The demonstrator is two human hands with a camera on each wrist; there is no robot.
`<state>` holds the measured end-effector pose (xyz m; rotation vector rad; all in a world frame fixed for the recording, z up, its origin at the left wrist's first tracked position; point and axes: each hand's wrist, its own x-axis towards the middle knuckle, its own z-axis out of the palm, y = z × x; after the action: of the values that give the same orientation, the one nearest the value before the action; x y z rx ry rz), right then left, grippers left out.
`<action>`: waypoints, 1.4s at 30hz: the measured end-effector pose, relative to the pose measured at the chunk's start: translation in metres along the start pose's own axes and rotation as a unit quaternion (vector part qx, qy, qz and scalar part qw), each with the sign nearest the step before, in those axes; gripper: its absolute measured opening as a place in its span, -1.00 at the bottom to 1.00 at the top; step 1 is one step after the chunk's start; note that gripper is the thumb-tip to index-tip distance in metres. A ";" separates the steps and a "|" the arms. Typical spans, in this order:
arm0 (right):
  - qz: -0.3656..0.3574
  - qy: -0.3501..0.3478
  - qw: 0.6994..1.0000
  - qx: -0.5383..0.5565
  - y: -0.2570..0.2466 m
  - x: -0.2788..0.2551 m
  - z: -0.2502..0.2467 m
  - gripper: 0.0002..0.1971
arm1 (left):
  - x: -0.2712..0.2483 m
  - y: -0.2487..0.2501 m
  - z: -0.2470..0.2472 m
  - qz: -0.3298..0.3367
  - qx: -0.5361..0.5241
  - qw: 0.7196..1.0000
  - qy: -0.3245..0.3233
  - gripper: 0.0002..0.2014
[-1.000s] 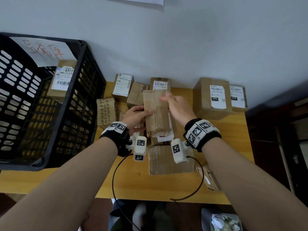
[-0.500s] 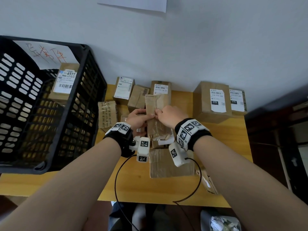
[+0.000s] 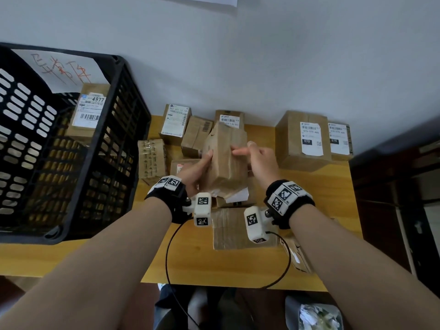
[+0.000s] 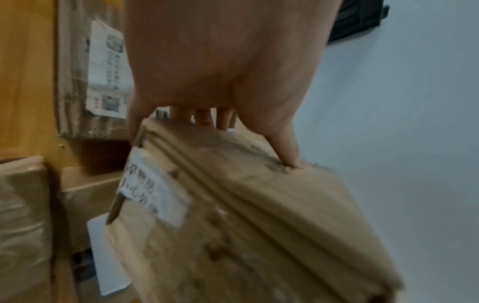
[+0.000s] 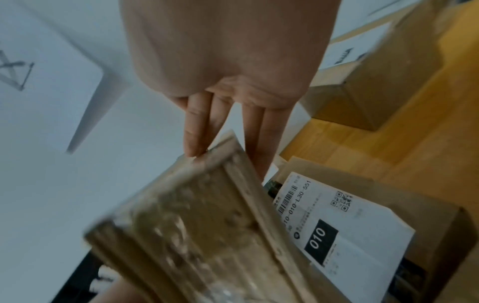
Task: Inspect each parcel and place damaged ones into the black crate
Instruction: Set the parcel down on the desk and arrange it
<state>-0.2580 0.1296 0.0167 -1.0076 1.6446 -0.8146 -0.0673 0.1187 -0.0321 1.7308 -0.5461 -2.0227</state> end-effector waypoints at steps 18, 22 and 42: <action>-0.057 -0.123 0.918 -0.373 0.000 0.015 -0.003 -0.44 | 0.014 0.003 0.028 0.061 0.040 0.993 0.090 -0.37; -0.047 -0.111 0.895 -0.430 -0.004 0.013 0.004 -0.50 | 0.013 0.004 0.017 0.041 0.061 0.995 0.074 -0.46; 0.005 -0.138 0.955 -0.264 0.005 0.025 -0.013 -0.52 | 0.008 -0.007 0.019 0.037 -0.004 0.999 0.013 -0.47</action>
<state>-0.2755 0.1095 0.0053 -1.4072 1.6494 -0.2013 -0.0879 0.1205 -0.0397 1.7051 -0.5852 -1.9448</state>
